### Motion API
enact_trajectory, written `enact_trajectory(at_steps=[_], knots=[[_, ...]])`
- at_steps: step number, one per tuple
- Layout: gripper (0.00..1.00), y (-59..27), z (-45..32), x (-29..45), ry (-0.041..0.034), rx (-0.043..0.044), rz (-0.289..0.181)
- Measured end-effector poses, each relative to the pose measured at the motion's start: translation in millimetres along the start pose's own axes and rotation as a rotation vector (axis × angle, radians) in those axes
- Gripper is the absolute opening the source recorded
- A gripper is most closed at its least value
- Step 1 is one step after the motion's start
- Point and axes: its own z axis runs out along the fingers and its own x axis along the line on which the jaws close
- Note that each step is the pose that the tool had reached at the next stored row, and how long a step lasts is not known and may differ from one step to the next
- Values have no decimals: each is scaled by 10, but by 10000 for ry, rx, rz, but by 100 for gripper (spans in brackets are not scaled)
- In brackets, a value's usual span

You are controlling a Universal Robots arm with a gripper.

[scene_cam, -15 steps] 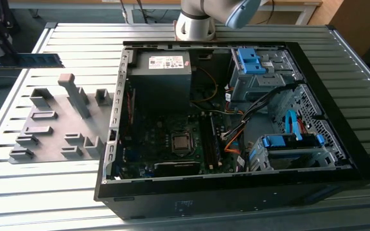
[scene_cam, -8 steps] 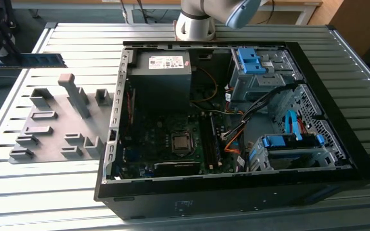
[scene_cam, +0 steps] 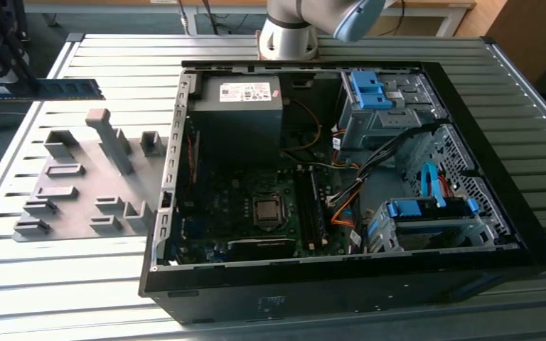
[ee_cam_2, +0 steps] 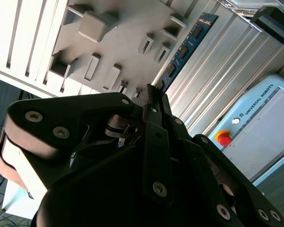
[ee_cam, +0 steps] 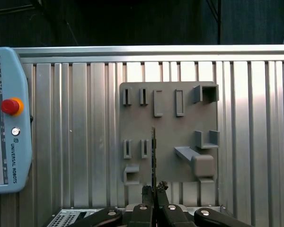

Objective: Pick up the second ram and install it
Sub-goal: 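Pick up the second ram and move it above second insertion slot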

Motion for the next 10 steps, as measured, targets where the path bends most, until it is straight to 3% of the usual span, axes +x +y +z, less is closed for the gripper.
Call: enact_trajectory(at_steps=[10], knots=[[14,-95,0,-3,-1,1,0]])
